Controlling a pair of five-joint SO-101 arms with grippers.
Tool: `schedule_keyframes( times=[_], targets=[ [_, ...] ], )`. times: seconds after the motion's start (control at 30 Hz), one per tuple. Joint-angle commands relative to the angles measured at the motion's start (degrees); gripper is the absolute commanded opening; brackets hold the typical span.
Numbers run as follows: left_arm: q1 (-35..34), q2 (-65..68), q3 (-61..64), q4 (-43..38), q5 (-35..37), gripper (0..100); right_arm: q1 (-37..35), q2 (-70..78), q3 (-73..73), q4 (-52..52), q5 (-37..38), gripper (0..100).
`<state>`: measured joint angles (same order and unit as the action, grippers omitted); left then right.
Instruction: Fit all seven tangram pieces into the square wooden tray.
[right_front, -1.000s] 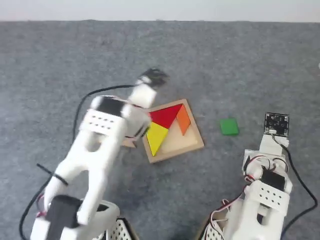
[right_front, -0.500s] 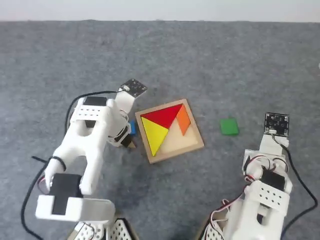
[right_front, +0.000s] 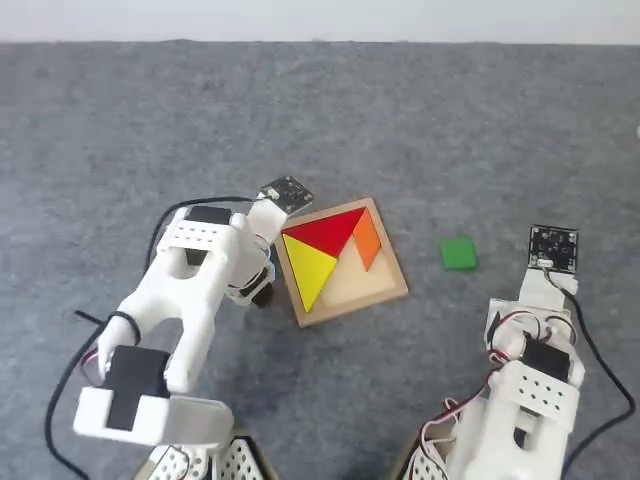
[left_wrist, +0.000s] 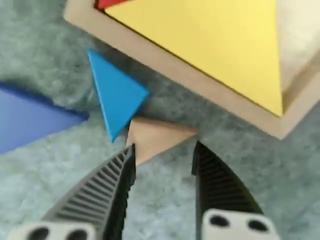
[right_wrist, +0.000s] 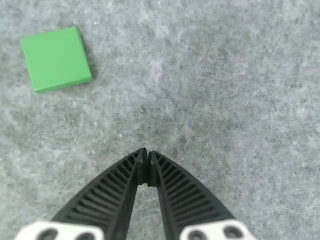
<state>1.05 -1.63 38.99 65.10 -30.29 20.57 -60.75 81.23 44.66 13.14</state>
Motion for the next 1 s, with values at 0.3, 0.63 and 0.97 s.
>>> schedule_keyframes(
  times=[0.3,0.63,0.97],
  targets=[
    [0.7,12.0,-8.7,0.4,-0.4,18,0.6,-1.3,-1.1,-0.9,0.7,0.8],
    [1.2,11.1,-10.7,4.6,-0.3,3,0.6,-1.3,-1.1,-1.0,0.8,0.8],
    [6.5,-2.7,-15.7,10.3,8.4,1,0.5,-1.3,-1.1,-1.0,0.8,0.8]
  ],
)
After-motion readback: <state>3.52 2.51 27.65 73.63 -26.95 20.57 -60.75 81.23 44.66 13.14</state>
